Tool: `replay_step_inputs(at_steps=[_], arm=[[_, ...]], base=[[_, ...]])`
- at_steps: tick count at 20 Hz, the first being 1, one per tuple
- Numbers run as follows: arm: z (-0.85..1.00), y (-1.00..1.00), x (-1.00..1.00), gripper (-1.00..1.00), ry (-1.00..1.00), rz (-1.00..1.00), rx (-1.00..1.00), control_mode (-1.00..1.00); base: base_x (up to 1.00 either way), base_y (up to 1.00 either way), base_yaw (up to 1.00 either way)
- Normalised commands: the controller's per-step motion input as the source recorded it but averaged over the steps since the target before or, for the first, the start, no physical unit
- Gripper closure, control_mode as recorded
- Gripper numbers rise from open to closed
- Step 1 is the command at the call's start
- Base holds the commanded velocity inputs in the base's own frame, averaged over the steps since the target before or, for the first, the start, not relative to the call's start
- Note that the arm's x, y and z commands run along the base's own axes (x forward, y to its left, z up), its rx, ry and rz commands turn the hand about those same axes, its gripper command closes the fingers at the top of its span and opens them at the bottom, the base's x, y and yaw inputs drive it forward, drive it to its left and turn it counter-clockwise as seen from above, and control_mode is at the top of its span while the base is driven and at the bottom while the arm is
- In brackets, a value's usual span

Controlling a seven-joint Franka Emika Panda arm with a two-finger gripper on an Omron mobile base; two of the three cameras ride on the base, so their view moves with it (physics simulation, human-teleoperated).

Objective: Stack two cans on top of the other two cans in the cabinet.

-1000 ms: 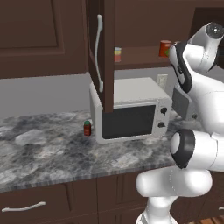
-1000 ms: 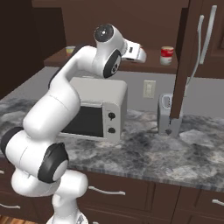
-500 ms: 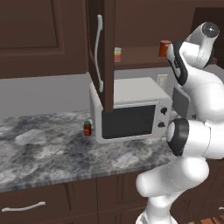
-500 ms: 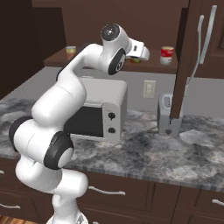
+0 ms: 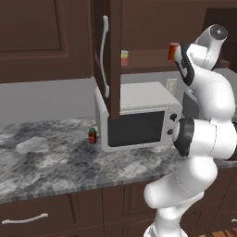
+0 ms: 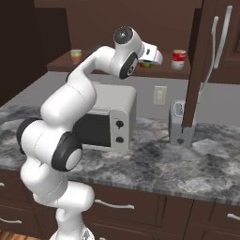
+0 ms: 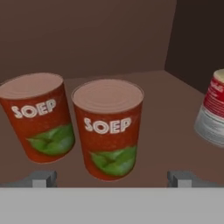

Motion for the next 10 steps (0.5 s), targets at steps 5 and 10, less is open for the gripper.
replay_step_inputs(at_steps=[5, 10], arm=[[-0.08, -0.07, 0.21, -1.00, 0.00, 0.02, 0.00, -1.00], [0.00, -0.10, 0.21, -1.00, 0.00, 0.03, 0.00, -1.00]], base=[[0.00, 0.00, 0.00], [0.00, 0.00, 0.00]])
